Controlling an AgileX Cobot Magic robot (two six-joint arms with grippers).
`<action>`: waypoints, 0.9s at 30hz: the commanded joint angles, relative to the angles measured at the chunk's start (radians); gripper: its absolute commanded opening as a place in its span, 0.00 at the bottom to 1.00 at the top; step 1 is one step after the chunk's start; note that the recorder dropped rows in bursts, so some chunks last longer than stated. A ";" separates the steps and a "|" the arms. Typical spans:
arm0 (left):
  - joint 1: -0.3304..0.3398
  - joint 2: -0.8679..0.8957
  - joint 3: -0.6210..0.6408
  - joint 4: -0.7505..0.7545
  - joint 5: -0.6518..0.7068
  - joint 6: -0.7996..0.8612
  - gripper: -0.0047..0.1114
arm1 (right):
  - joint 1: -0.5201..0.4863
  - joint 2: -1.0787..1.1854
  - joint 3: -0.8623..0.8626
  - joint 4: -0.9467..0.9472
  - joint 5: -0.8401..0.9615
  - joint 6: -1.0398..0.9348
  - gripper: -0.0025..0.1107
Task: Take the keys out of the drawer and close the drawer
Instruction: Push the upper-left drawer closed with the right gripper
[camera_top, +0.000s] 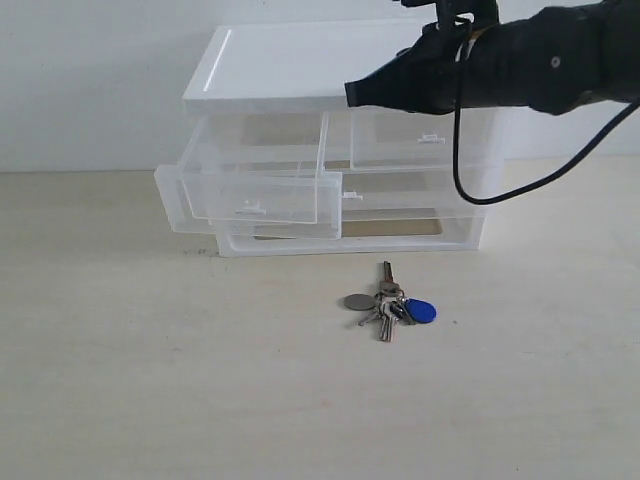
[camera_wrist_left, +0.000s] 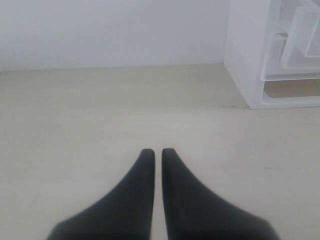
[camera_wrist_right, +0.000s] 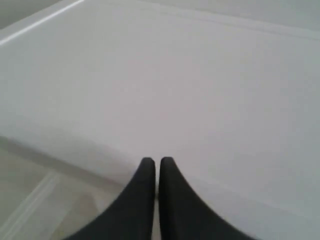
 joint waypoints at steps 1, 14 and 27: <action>0.002 -0.003 0.004 -0.002 0.002 -0.010 0.08 | 0.027 -0.126 0.003 -0.002 0.144 -0.017 0.02; 0.002 -0.003 0.004 -0.002 0.002 -0.010 0.08 | 0.333 -0.165 0.237 0.000 -0.018 -0.088 0.02; 0.002 -0.003 0.004 -0.002 0.002 -0.010 0.08 | 0.302 0.041 0.123 0.000 -0.056 -0.146 0.02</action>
